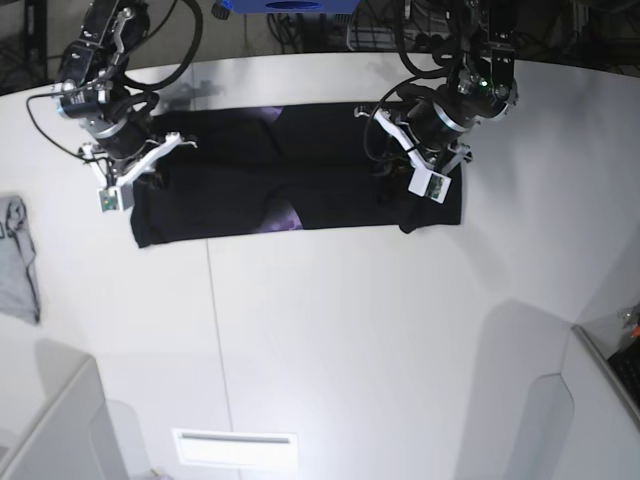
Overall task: Fold the T-shirt properly
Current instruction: 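Move the left gripper to the strip's middle and grasp its edge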
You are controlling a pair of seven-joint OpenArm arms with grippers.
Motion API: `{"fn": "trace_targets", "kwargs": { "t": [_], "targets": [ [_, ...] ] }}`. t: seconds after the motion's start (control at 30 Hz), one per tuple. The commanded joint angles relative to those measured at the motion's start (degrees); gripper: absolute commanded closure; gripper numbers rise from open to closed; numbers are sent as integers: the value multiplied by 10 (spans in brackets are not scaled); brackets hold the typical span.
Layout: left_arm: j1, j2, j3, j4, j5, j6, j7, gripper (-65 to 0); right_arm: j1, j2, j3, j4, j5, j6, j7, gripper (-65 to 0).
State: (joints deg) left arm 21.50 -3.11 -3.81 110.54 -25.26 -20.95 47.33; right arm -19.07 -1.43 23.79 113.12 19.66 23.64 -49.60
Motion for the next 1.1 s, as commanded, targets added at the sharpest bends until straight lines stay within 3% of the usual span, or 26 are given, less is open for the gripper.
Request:
{"fn": "trace_targets", "kwargs": {
  "t": [0.0,0.23,1.07],
  "targets": [
    [-4,3,6,12,-6,-2,-13,0,4,2,3,7,8,3,10,0],
    [-8,2,58,12,-7,45,-13,0,4,2,3,7,8,3,10,0],
    [-27,31,113,8,-8,46,-12,0,8,2,3,-4,8,3,13,0]
  ]
}}
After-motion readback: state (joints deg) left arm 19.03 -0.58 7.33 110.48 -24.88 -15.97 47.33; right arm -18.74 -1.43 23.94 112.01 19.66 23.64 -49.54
